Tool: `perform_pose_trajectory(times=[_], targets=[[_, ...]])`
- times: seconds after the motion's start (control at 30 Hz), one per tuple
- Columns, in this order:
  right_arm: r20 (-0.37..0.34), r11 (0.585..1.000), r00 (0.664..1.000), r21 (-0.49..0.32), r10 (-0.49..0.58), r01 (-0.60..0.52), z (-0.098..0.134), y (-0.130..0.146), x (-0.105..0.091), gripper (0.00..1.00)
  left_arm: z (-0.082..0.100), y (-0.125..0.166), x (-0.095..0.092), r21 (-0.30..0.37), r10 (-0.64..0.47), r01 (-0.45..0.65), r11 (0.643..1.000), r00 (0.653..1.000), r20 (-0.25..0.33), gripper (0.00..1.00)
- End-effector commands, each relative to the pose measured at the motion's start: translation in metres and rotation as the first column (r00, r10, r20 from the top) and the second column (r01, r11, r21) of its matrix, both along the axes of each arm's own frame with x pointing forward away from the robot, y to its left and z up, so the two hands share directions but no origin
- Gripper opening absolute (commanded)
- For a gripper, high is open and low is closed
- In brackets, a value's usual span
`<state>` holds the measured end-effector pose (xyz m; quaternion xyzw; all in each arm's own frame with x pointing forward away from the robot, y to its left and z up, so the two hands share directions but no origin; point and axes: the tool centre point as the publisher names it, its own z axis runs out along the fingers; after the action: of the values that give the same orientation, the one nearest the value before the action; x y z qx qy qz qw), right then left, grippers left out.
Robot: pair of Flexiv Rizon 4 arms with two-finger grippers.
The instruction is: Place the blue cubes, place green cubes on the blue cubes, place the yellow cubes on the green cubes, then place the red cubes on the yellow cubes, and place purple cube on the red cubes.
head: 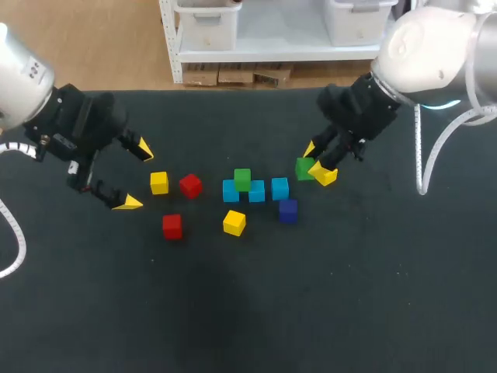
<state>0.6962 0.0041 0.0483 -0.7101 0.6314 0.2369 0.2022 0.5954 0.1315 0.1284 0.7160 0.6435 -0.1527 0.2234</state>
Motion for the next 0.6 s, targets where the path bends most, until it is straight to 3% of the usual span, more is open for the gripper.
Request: perform_pose_trajectory(times=[0.03,0.6], targets=[[0.026,1.0,0.999,-0.021,-0.022,0.023,0.004,0.014,-0.003,0.0,-0.001,0.002,0.0,-0.006,-0.003,0.003,1.0,1.0,0.003,1.0],[0.013,0.998,0.999,-0.037,-0.044,0.044,-0.007,0.057,-0.006,0.0,-0.001,0.002,0.0,-0.006,-0.003,0.003,1.0,1.0,0.003,1.0]])
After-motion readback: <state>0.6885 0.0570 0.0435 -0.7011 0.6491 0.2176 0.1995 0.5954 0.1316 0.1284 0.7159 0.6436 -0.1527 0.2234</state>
